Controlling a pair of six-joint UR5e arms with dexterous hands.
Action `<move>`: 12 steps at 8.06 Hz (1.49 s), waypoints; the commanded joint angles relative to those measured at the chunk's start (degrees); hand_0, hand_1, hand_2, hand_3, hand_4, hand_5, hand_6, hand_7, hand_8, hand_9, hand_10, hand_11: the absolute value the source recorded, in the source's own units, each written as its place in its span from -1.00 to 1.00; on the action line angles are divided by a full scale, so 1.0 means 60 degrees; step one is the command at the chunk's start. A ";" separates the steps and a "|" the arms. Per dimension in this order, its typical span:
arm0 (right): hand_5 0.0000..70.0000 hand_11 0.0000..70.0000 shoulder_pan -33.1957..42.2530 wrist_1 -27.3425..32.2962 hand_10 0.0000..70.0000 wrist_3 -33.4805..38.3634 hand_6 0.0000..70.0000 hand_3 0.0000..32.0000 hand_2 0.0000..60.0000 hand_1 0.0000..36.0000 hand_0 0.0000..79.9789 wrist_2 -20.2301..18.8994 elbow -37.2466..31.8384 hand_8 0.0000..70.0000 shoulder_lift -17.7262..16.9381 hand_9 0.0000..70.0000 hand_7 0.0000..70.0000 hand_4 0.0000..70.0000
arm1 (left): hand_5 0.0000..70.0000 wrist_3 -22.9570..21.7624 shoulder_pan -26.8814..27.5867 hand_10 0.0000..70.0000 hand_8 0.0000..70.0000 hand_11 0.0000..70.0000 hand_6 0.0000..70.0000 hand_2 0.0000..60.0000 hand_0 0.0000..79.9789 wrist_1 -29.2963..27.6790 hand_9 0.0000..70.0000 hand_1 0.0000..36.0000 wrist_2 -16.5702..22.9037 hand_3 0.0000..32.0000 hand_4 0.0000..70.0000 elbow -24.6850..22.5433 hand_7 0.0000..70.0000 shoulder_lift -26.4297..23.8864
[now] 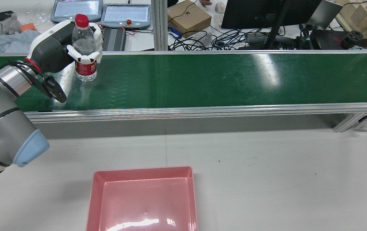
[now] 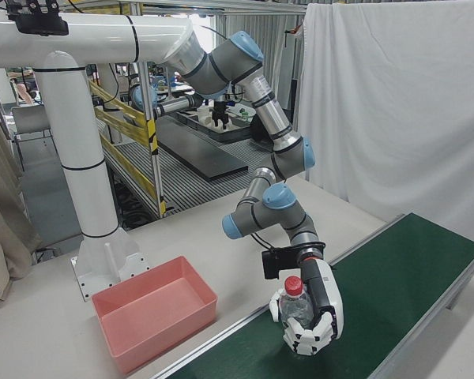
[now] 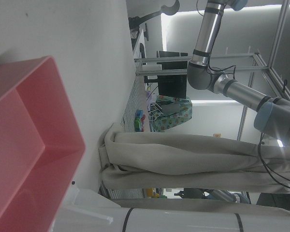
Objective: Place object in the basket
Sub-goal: 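Lift the bottle off the conveyor and carry it over the pink tray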
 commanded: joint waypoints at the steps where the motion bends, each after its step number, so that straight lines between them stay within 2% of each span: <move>1: -1.00 -1.00 0.0000 0.0000 -1.00 0.0000 -1.00 -1.00 -1.00 -1.00 -1.00 0.0007 0.0000 -1.00 0.0004 -1.00 -1.00 -1.00 | 1.00 0.0016 0.0432 1.00 1.00 1.00 1.00 1.00 1.00 0.0946 1.00 0.74 0.0082 -1.00 1.00 -0.1244 1.00 -0.0055; 3: -1.00 -1.00 0.0000 0.0000 -1.00 0.0000 -1.00 -1.00 -1.00 -1.00 -1.00 -0.0008 0.0000 -1.00 0.0004 -1.00 -1.00 -1.00 | 1.00 0.0031 0.1237 1.00 1.00 1.00 1.00 1.00 1.00 0.1109 1.00 0.68 0.0097 -1.00 1.00 -0.1919 1.00 0.0047; 5: -1.00 -1.00 0.0000 0.0000 -1.00 0.0000 -1.00 -1.00 -1.00 -1.00 -1.00 -0.0008 0.0000 -1.00 0.0004 -1.00 -1.00 -1.00 | 1.00 0.0060 0.2086 1.00 1.00 1.00 1.00 0.95 0.97 0.1182 1.00 0.41 0.0097 -1.00 1.00 -0.2679 1.00 0.0296; 7: -1.00 -1.00 0.0000 0.0000 -1.00 0.0000 -1.00 -1.00 -1.00 -1.00 -1.00 -0.0008 0.0000 -1.00 0.0004 -1.00 -1.00 -1.00 | 1.00 0.0439 0.3126 1.00 1.00 1.00 1.00 0.51 1.00 0.1371 1.00 0.32 -0.0020 -1.00 1.00 -0.3296 0.99 0.0429; 8: -1.00 -1.00 0.0000 -0.0015 -1.00 0.0000 -1.00 -1.00 -1.00 -1.00 -1.00 -0.0008 0.0000 -1.00 0.0004 -1.00 -1.00 -1.00 | 1.00 0.0557 0.3493 1.00 1.00 1.00 1.00 0.23 1.00 0.1431 1.00 0.27 -0.0078 -1.00 0.96 -0.3400 0.88 0.0429; 9: -1.00 -1.00 0.0000 0.0000 -1.00 0.0000 -1.00 -1.00 -1.00 -1.00 -1.00 -0.0008 -0.0015 -1.00 0.0004 -1.00 -1.00 -1.00 | 1.00 0.0573 0.3584 1.00 1.00 1.00 1.00 0.04 1.00 0.1518 1.00 0.23 -0.0587 -1.00 0.83 -0.3807 0.80 0.0719; 10: -1.00 -1.00 0.0000 0.0000 -1.00 0.0000 -1.00 -1.00 -1.00 -1.00 -1.00 0.0007 0.0000 -1.00 0.0004 -1.00 -1.00 -1.00 | 1.00 0.0558 0.4035 1.00 1.00 1.00 1.00 -0.27 1.00 0.1534 1.00 0.21 -0.1230 -1.00 0.55 -0.4522 0.69 0.1592; 11: -1.00 -1.00 0.0000 0.0000 -1.00 0.0000 -1.00 -1.00 -1.00 -1.00 -1.00 0.0007 -0.0015 -1.00 0.0004 -1.00 -1.00 -1.00 | 1.00 0.0587 0.4431 1.00 1.00 1.00 0.93 -0.53 1.00 0.1505 1.00 0.11 -0.2034 -1.00 0.46 -0.5167 0.65 0.2268; 12: -1.00 -1.00 0.0000 0.0000 -1.00 0.0000 -1.00 -1.00 -1.00 -1.00 -1.00 -0.0008 -0.0015 -1.00 0.0004 -1.00 -1.00 -1.00 | 1.00 0.0602 0.4565 1.00 1.00 1.00 0.88 -0.97 0.90 0.1418 1.00 -0.14 -0.2216 -1.00 0.29 -0.5246 0.63 0.2608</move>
